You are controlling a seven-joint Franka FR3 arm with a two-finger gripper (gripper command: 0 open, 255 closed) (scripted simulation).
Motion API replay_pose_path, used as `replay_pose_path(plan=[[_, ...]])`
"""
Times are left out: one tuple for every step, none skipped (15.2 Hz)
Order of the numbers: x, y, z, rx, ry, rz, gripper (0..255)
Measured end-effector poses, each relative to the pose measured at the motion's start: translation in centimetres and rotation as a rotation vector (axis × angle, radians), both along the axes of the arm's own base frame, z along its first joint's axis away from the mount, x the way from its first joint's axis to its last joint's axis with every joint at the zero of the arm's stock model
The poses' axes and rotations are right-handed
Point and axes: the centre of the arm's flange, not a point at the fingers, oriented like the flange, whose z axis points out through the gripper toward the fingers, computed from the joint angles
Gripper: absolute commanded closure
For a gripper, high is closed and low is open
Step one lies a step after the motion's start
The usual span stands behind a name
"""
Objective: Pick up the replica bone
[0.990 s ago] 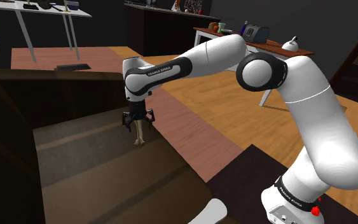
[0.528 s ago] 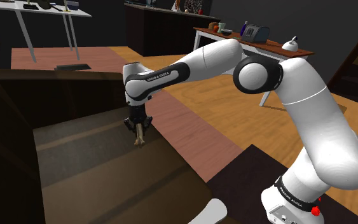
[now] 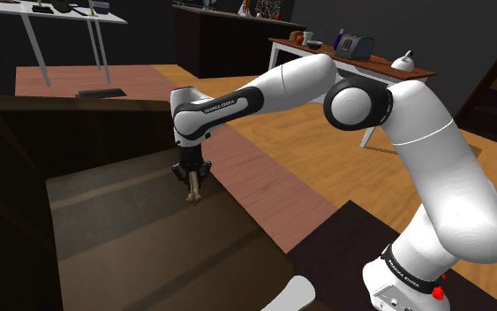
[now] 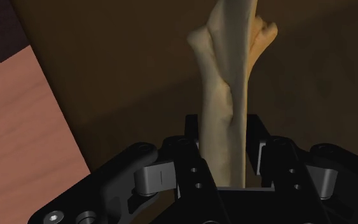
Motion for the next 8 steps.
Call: replay_pose_path(plan=[[0.0,0.0,0.2,0.000,0.001,0.000,255],[0.0,-0.1,0.5,0.000,0.001,0.000,255],[-0.1,-0.1,1.0,0.000,0.001,0.000,255],[-0.1,0.0,1.4,0.000,0.001,0.000,255],[-0.1,0.0,1.8,0.000,0.001,0.000,255],[0.0,0.0,2.3,0.000,0.001,0.000,255],[-0.1,0.0,2.9,-0.001,0.001,0.000,255],[0.0,-0.1,3.5,0.000,0.001,0.000,255]])
